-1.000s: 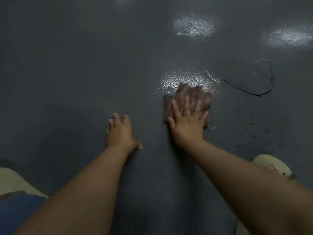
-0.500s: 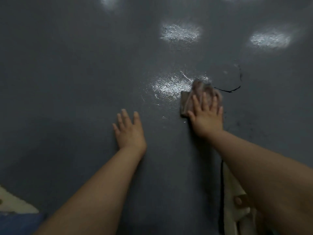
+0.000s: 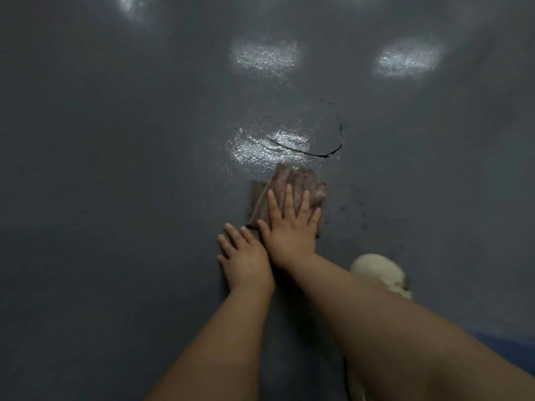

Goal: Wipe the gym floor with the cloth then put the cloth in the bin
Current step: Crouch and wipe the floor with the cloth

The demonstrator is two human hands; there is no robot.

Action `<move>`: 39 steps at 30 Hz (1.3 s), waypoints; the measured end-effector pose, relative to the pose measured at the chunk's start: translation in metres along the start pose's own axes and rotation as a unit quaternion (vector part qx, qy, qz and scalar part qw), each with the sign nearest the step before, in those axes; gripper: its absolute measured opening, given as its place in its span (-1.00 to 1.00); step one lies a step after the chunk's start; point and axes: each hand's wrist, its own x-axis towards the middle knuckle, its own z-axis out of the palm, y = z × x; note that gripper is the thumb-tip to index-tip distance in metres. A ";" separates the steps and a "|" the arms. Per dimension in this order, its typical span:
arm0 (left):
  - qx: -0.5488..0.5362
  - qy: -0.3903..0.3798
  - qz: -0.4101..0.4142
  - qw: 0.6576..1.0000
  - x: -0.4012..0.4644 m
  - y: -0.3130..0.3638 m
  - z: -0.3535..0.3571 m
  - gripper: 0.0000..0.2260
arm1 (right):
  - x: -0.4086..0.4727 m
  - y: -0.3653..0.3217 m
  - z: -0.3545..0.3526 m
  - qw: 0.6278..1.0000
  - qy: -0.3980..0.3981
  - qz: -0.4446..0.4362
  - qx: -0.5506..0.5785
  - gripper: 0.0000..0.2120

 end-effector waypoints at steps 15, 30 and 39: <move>0.015 -0.053 0.026 0.998 -0.008 -0.005 -0.011 0.09 | 0.036 0.109 -0.041 0.973 0.050 0.212 0.080 -0.40; -0.012 -0.043 0.038 0.998 -0.009 -0.008 -0.011 0.12 | -0.016 0.107 -0.007 0.999 0.037 0.030 -0.017 -0.42; -0.031 -0.048 0.030 0.998 -0.010 -0.006 -0.014 0.12 | -0.007 0.138 -0.022 0.953 0.043 0.275 0.120 -0.43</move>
